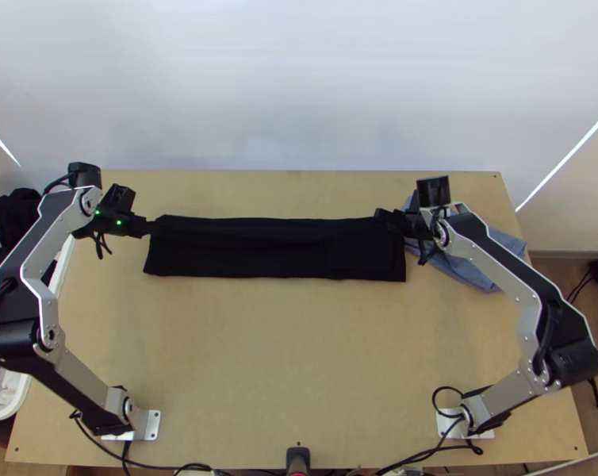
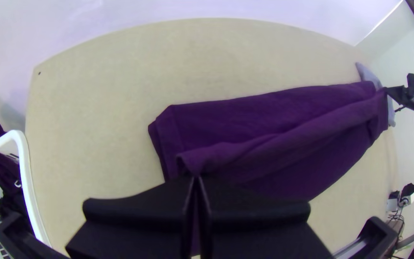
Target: Fold the t-shirt
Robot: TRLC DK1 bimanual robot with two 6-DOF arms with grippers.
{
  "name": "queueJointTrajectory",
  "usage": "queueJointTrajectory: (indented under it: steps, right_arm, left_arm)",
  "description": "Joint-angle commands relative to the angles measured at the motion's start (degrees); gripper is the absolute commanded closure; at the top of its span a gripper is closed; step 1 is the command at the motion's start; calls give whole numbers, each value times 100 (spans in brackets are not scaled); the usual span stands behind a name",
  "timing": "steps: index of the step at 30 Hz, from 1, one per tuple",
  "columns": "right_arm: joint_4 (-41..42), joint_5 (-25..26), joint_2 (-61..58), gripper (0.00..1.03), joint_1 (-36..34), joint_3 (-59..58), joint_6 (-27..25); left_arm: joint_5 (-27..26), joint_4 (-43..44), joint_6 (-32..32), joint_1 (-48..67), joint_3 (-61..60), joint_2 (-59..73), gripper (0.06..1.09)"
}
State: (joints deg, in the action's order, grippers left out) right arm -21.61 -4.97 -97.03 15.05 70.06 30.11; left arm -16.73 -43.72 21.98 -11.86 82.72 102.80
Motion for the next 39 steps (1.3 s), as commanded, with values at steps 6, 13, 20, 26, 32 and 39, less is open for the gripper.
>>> queueJointTrajectory:
  steps: [6, 13, 20, 26, 32, 39]
  right_arm:
    - [526, 40, -685, 100, -37, 113, 4]
    - [992, 295, -975, 100, -28, 95, -93]
    - [1141, 453, -1107, 91, 7, 148, -242]
    - [1062, 471, -589, 3, -11, 122, -225]
    - [614, 488, 572, 4, 24, 95, -163]
    - [-116, 480, 1459, 4, 42, -247, -128]
  left_arm:
    - [-6, 277, -308, -18, 16, 460, 105]
    - [-6, 716, -765, 34, -80, 697, 105]
    - [-23, 848, -915, 219, -89, 873, 105]
    - [-1236, 1024, -1565, 26, -89, 513, 10]
    - [-1289, 1226, -1829, -256, -221, 12, 10]
    - [-1447, 1191, -862, -1222, -863, -252, 10]
